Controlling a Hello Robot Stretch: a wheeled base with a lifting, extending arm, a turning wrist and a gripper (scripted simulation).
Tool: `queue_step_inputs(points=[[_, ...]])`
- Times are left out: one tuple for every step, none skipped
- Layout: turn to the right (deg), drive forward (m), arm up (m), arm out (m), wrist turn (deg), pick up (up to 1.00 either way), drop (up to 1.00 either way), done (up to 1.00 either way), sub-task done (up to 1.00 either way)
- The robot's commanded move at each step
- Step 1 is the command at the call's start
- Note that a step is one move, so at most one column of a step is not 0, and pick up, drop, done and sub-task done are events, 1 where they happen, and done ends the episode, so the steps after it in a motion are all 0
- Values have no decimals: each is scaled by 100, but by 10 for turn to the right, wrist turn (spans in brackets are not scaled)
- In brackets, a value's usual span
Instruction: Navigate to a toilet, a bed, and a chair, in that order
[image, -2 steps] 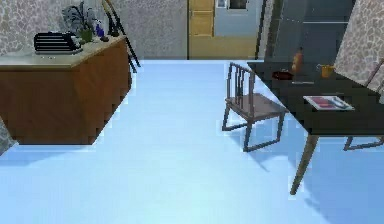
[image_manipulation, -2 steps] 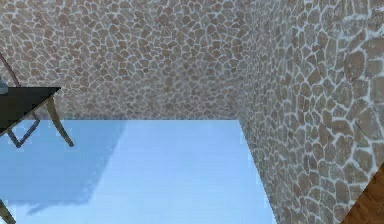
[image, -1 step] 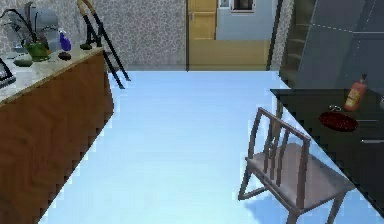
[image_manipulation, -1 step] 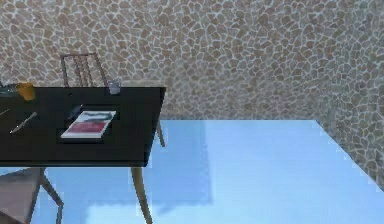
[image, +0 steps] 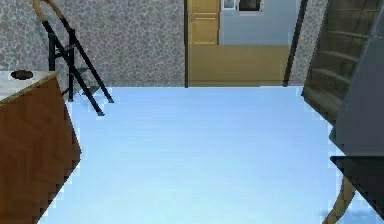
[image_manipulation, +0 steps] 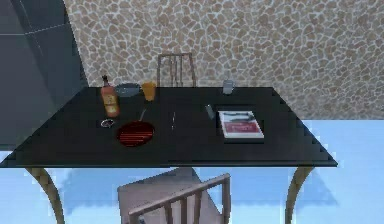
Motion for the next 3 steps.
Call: queue_step_inputs(points=[[60, 0, 0, 0, 0, 0, 0, 0, 0], [0, 35, 0, 0, 0, 0, 0, 0, 0], [150, 0, 0, 0, 0, 0, 0, 0, 0]])
